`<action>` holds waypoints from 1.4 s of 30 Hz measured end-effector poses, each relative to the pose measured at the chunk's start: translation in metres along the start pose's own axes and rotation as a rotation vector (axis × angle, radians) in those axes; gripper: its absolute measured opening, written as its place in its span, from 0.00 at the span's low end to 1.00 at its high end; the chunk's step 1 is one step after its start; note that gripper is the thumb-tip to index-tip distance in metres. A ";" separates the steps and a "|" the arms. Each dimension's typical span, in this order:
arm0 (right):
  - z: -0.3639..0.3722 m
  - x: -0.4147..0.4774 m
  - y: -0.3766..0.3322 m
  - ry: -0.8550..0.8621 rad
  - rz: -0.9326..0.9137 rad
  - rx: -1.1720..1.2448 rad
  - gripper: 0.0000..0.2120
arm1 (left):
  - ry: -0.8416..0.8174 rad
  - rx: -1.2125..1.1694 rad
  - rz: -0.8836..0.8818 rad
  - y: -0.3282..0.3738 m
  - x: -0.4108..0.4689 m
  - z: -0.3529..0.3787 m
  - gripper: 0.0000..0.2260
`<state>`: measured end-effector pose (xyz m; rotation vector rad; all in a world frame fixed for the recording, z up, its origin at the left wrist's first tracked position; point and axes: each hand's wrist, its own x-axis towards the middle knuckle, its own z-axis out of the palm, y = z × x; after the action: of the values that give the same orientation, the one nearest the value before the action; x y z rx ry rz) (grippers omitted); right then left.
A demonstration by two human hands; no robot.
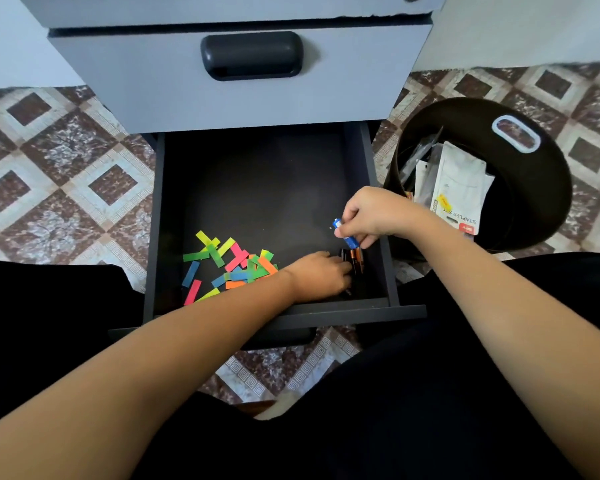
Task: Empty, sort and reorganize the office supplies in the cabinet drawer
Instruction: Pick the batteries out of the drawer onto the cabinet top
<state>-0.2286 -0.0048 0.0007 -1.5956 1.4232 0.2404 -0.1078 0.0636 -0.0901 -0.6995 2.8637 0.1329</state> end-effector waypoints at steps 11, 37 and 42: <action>0.043 0.026 0.003 -0.022 0.286 -0.150 0.09 | 0.180 -0.864 -0.840 -0.032 -0.089 -0.007 0.09; 0.067 0.018 0.007 0.262 -0.043 0.002 0.02 | 0.528 -1.619 -1.215 -0.034 -0.107 -0.029 0.04; 0.052 -0.002 -0.013 0.276 -0.143 0.276 0.01 | 0.587 -1.640 -1.206 -0.033 -0.106 -0.046 0.06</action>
<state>-0.1965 0.0331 -0.0190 -1.5317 1.4673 -0.2599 -0.0072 0.0755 -0.0243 -2.6923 1.3991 2.2895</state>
